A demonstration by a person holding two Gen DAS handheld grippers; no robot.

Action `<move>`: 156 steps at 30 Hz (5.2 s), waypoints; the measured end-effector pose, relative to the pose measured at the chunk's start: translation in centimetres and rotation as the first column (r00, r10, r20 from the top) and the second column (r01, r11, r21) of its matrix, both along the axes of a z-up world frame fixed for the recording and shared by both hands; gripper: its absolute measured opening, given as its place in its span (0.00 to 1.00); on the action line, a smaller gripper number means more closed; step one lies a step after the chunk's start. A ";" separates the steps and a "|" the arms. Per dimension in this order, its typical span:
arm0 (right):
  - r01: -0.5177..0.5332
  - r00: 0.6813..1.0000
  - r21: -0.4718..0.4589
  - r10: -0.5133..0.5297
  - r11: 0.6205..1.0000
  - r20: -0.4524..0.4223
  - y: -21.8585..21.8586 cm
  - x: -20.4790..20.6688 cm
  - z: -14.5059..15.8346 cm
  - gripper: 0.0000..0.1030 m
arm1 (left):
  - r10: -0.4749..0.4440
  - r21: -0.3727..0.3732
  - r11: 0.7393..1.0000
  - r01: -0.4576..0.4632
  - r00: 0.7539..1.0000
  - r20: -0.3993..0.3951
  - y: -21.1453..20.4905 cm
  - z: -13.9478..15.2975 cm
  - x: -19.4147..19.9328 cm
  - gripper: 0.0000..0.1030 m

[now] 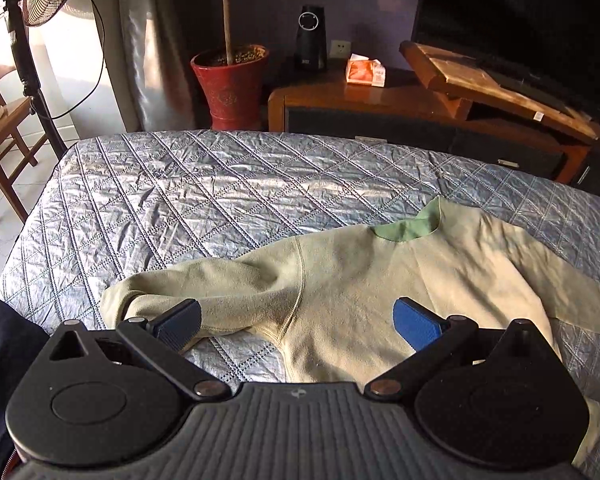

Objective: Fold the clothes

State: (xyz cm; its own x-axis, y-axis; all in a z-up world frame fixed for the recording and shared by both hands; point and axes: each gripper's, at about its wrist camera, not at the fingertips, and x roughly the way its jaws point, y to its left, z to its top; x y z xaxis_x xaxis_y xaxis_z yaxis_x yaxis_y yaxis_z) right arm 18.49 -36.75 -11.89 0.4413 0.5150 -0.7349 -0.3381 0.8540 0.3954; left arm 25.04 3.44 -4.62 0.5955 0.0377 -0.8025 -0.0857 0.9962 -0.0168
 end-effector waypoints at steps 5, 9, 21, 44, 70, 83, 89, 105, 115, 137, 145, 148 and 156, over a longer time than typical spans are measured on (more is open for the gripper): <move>-0.044 0.999 0.040 0.043 0.998 0.019 0.3 -2.6 -1.2 0.63 | -0.012 0.016 1.000 0.012 1.000 0.005 -0.5 0.0 0.0 0.99; -0.351 0.930 -0.120 0.361 0.929 0.071 6.7 -5.4 0.5 0.61 | -0.021 0.026 0.999 0.021 1.000 0.004 -0.8 -0.1 0.0 0.99; -0.772 0.551 -0.352 0.834 0.529 0.044 26.0 -12.7 -3.0 0.65 | -0.068 0.032 0.997 0.068 0.998 0.011 -1.4 0.2 -0.4 0.99; -0.646 0.745 -0.132 0.659 0.752 0.107 25.9 -12.0 0.3 0.54 | -0.070 0.024 0.997 0.070 0.998 -0.005 -1.2 -0.2 -0.2 0.99; -0.457 0.867 0.027 0.452 0.889 -0.210 4.7 -5.7 -1.3 0.12 | -0.092 0.042 0.995 0.093 0.996 -0.018 -2.4 -0.9 0.2 0.99; 0.301 0.953 -0.014 -0.300 0.954 0.035 0.3 7.7 -0.3 0.72 | -0.055 0.038 0.998 0.056 0.998 -0.025 -1.2 -0.8 0.4 0.99; 0.690 0.723 -0.009 -0.688 0.724 0.064 -5.1 9.8 -3.8 0.73 | -0.042 0.038 0.998 0.043 0.999 -0.029 -0.8 -0.9 0.5 0.99; 0.662 0.750 -0.199 -0.640 0.723 0.168 -9.5 14.5 -6.5 0.73 | -0.086 0.085 0.992 0.090 0.995 -0.054 -2.4 -2.2 0.9 0.99; 0.636 0.768 -0.154 -0.600 0.756 0.224 -8.6 14.1 -4.8 0.03 | -0.091 0.091 0.991 0.096 0.994 -0.061 -2.7 -2.3 1.0 0.99; 0.501 0.700 0.106 -0.475 0.859 0.533 1.5 19.9 12.6 0.03 | -0.056 0.044 0.997 0.057 0.998 -0.033 -1.0 -1.2 0.6 0.99; 0.318 0.748 0.223 -0.388 0.922 0.538 5.0 15.7 15.0 0.03 | -0.026 0.004 1.000 0.026 0.999 -0.023 -0.1 -0.7 0.7 0.99; 0.233 0.779 0.233 -0.325 0.944 0.537 7.6 13.1 14.3 0.03 | -0.024 0.006 1.000 0.024 0.999 -0.026 0.0 -0.8 0.7 0.99; 0.048 0.900 0.251 -0.151 0.967 0.408 18.3 6.2 7.6 0.03 | 0.005 -0.006 1.000 -0.005 1.000 -0.015 1.0 -0.3 0.8 0.99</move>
